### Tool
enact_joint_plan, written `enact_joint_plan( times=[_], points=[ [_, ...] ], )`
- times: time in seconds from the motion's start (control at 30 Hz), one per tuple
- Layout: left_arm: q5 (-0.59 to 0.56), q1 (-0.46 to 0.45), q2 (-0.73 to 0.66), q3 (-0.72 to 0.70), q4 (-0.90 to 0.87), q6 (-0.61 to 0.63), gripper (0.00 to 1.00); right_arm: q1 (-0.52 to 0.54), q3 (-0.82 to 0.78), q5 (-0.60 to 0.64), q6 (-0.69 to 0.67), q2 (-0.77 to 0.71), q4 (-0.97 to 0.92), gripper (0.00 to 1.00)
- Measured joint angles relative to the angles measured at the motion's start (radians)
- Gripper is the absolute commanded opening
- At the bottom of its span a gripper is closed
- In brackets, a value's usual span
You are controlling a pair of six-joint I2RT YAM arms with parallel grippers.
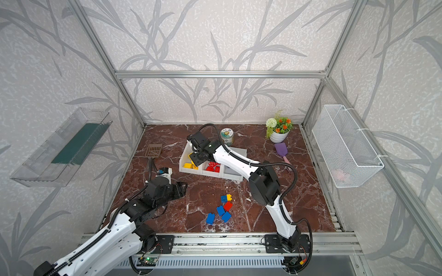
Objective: Sort the legos into containers by color
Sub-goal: Place the lego in the container, then pick up the lego from the middle-left of the table.
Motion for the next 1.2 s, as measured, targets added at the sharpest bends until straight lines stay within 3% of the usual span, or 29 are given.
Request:
enact_joint_plan(
  times=[0.3, 0.63, 0.93, 1.2],
  points=[
    [0.091, -0.026, 0.176, 0.016, 0.077, 0.069, 0.66, -0.093, -0.6, 0.097, 0.13, -0.511, 0.121, 0.59],
    [0.147, -0.211, 0.441, 0.178, 0.145, 0.151, 0.66, -0.126, -1.091, 0.252, 0.348, -0.945, 0.081, 0.59],
    [0.243, -0.314, 0.66, 0.308, 0.145, 0.183, 0.66, -0.126, -1.246, 0.315, 0.488, -1.191, 0.008, 0.6],
    [0.279, -0.367, 0.832, 0.43, 0.092, 0.203, 0.66, -0.126, -1.281, 0.317, 0.53, -1.217, 0.004, 0.6]
  ],
)
